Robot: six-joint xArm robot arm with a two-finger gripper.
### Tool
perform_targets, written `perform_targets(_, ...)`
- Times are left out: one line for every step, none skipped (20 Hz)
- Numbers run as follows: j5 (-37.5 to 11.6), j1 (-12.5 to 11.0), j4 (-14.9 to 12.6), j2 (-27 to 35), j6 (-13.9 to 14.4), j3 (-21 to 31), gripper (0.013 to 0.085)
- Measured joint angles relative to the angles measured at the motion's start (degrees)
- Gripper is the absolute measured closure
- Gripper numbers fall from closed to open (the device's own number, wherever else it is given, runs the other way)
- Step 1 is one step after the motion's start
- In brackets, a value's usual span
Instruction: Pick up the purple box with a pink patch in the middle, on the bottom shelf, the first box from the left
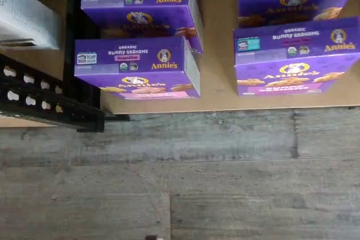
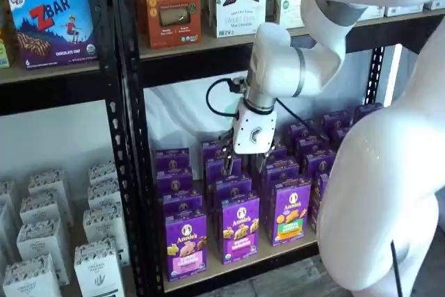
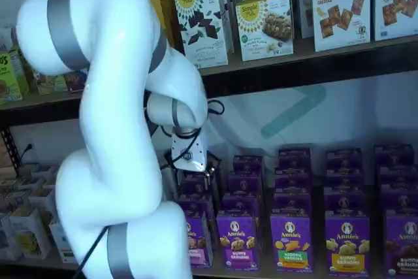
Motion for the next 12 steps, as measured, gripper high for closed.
perform_targets(-0.5,0.2,0.0,1.0,0.1,-0.3,0.0130)
perform_targets(-0.9,0.3,-0.3,2.0,0.5,-0.7,0.0130)
perform_targets(-1.2,0.5,-1.0,3.1,1.2,-1.2,0.0130)
perform_targets(-1.8,0.7,-1.4,4.3,1.7,-1.6,0.0130)
perform_targets(-2.4,0.9,-1.5,5.4,1.9,-1.9,0.0130)
perform_targets(-3.5,1.2,-1.1,6.9,1.7,-2.3,0.0130)
perform_targets(-4.6,1.5,-0.6,8.1,1.4,-2.5,0.0130)
perform_targets(-5.6,1.8,0.0,9.1,1.0,-2.7,0.0130)
perform_targets(-6.5,2.0,0.4,10.1,0.8,-3.0,0.0130)
perform_targets(-7.4,2.3,1.0,11.0,0.4,-3.2,0.0130)
perform_targets(-8.2,2.5,1.2,11.8,0.3,-3.3,0.0130)
perform_targets(-9.0,2.7,1.5,12.7,0.1,-3.5,0.0130)
